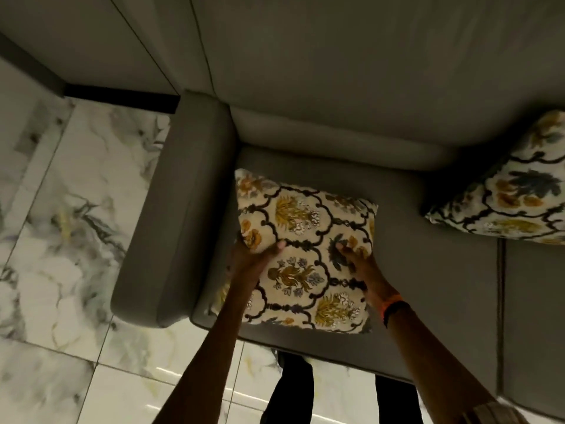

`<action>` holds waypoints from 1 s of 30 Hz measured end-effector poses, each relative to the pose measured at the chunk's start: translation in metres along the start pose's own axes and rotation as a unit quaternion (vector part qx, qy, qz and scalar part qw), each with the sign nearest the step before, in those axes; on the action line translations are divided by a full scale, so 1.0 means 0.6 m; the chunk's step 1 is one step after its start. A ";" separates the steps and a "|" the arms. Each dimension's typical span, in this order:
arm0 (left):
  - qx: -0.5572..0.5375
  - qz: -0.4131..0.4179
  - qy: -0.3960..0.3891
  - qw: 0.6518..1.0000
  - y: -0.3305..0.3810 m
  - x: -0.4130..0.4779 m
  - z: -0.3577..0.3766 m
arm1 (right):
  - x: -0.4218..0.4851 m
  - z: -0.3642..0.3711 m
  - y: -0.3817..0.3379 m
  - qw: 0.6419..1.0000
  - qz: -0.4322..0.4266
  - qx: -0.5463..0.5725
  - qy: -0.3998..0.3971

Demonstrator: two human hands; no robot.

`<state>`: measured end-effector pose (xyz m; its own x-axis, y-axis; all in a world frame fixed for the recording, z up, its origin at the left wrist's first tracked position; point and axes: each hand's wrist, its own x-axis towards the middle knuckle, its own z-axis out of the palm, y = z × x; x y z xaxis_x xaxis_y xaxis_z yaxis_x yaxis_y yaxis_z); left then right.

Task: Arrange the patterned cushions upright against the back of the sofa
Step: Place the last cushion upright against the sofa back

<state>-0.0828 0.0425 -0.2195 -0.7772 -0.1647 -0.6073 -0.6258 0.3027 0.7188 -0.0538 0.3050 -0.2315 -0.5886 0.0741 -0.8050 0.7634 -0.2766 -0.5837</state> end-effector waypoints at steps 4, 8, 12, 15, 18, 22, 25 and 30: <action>0.236 0.161 0.069 0.956 0.218 0.027 -0.041 | -0.011 0.049 0.003 0.983 0.005 0.163 -0.086; 0.378 0.421 0.090 0.820 0.379 0.084 -0.089 | 0.041 0.138 -0.041 0.969 -0.008 0.214 -0.123; 0.465 0.434 0.068 0.769 0.372 0.158 -0.074 | 0.084 0.193 -0.094 0.980 0.005 0.196 -0.012; 0.462 0.408 0.120 0.778 0.329 0.171 -0.049 | 0.099 0.192 -0.130 0.981 -0.019 0.179 0.073; 0.334 0.377 0.196 0.841 0.297 0.167 -0.034 | 0.121 0.156 -0.152 0.972 -0.131 0.091 0.171; 0.228 0.294 0.212 0.904 0.235 0.143 -0.012 | 0.105 0.100 -0.169 0.962 -0.208 -0.117 0.132; 0.242 0.247 0.196 0.918 0.174 0.079 0.037 | 0.051 0.037 -0.157 0.949 -0.182 -0.233 0.112; 0.332 0.183 -0.002 0.926 0.079 -0.030 0.179 | -0.023 -0.173 -0.101 0.946 -0.114 -0.258 0.161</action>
<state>-0.0915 0.1608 -0.2111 -0.9279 0.0660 -0.3669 -0.1421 0.8473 0.5117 -0.0644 0.4205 -0.1957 -0.7049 0.3863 -0.5949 0.7041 0.2798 -0.6527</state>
